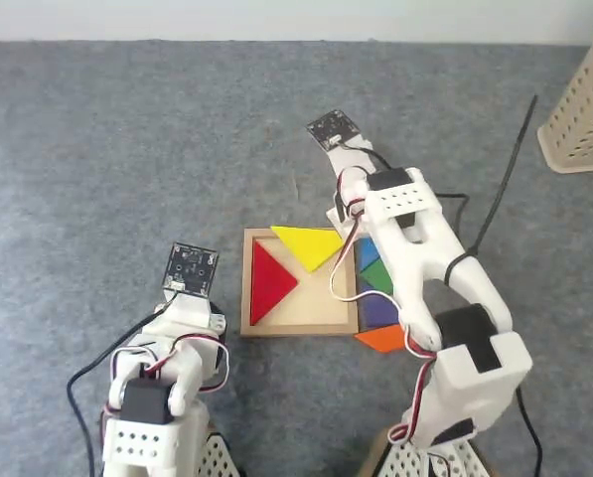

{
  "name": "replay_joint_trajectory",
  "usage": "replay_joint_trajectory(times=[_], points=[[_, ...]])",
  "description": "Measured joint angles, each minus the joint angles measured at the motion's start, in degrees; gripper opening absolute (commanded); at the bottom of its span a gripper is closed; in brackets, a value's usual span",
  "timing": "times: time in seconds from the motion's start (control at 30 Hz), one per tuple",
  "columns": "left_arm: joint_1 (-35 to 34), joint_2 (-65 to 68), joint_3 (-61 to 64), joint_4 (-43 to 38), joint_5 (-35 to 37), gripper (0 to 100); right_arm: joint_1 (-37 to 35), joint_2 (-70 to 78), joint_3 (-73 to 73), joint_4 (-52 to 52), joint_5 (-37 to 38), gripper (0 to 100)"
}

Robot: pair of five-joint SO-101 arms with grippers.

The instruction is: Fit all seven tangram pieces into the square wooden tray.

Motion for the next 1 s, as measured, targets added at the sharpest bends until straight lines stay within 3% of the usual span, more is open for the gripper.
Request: replay_joint_trajectory(times=[0.23,1.0], points=[[0.00,0.00,0.00,0.00,0.00,1,0.44,0.00,0.00,0.35,-1.49,0.6],[0.00,0.00,0.00,0.00,0.00,1,-8.62,3.78,-0.09,0.18,-1.58,0.6]])
